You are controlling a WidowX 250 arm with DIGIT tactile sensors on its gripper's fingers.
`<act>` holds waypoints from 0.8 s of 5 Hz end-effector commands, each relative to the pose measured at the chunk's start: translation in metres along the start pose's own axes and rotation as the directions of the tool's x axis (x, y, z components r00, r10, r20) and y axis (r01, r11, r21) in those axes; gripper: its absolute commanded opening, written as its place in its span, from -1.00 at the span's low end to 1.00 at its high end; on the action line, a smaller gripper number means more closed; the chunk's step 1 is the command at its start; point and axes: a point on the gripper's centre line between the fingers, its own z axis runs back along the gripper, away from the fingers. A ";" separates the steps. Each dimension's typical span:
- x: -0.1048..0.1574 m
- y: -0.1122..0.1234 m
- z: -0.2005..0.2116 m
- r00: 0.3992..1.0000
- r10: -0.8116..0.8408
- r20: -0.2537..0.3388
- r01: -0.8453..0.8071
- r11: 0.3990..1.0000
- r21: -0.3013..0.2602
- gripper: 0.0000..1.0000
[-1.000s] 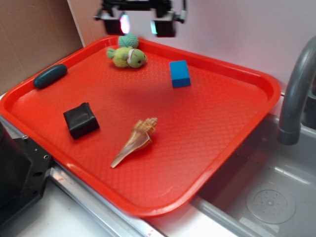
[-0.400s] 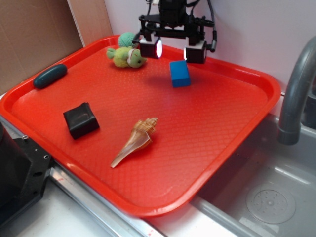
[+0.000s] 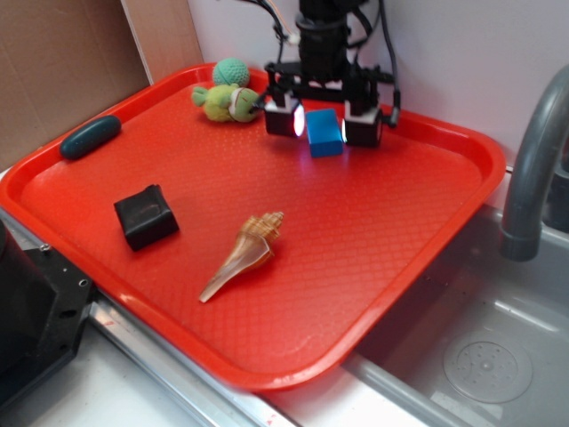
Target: Grab the blue block.
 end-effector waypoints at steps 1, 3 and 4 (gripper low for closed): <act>0.005 -0.002 0.009 1.000 0.009 0.001 -0.009 1.000 0.009 -1.00; -0.037 0.038 0.073 0.997 -0.063 0.048 0.056 0.988 0.145 -1.00; -0.057 0.051 0.114 0.977 -0.194 0.085 0.186 0.978 0.091 -1.00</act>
